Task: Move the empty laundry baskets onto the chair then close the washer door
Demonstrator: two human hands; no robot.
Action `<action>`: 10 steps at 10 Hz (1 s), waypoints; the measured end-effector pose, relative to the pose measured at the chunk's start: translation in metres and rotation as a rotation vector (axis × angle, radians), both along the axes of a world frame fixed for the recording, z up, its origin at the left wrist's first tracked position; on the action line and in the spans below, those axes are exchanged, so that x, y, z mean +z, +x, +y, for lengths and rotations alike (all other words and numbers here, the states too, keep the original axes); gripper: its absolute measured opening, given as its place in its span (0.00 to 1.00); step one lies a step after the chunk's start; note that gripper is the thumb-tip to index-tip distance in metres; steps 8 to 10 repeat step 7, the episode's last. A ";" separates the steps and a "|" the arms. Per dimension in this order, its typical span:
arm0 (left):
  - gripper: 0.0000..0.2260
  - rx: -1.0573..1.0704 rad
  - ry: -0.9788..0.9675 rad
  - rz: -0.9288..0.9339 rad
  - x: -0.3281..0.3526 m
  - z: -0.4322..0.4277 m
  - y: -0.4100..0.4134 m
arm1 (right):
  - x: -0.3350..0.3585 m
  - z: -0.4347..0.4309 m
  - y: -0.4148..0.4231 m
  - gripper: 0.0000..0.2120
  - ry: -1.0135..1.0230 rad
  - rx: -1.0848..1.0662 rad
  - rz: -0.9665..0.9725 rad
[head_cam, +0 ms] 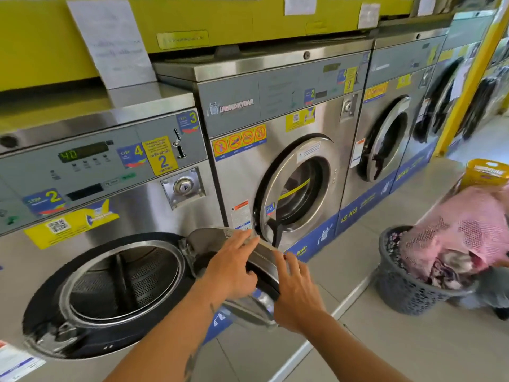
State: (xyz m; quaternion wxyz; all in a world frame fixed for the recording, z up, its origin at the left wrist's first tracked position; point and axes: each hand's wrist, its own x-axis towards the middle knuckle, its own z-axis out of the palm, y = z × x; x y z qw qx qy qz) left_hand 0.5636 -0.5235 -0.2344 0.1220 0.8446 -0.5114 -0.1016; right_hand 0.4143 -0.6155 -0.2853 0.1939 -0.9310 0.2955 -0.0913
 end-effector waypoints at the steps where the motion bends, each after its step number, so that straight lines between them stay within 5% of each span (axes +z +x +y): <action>1: 0.36 0.055 -0.020 0.014 -0.002 -0.015 -0.001 | -0.003 -0.017 0.004 0.49 -0.009 0.026 -0.011; 3: 0.31 0.110 -0.062 0.104 0.007 -0.037 0.003 | -0.002 -0.047 0.008 0.49 0.000 0.096 -0.010; 5: 0.27 0.225 -0.141 0.090 0.007 0.003 -0.011 | 0.024 -0.046 0.004 0.35 0.089 0.122 -0.087; 6: 0.27 0.355 -0.031 0.040 -0.009 0.067 -0.015 | 0.043 -0.023 0.003 0.27 0.081 0.179 -0.171; 10: 0.27 0.433 0.037 -0.015 -0.008 0.110 -0.020 | 0.055 0.002 0.005 0.25 0.059 0.220 -0.159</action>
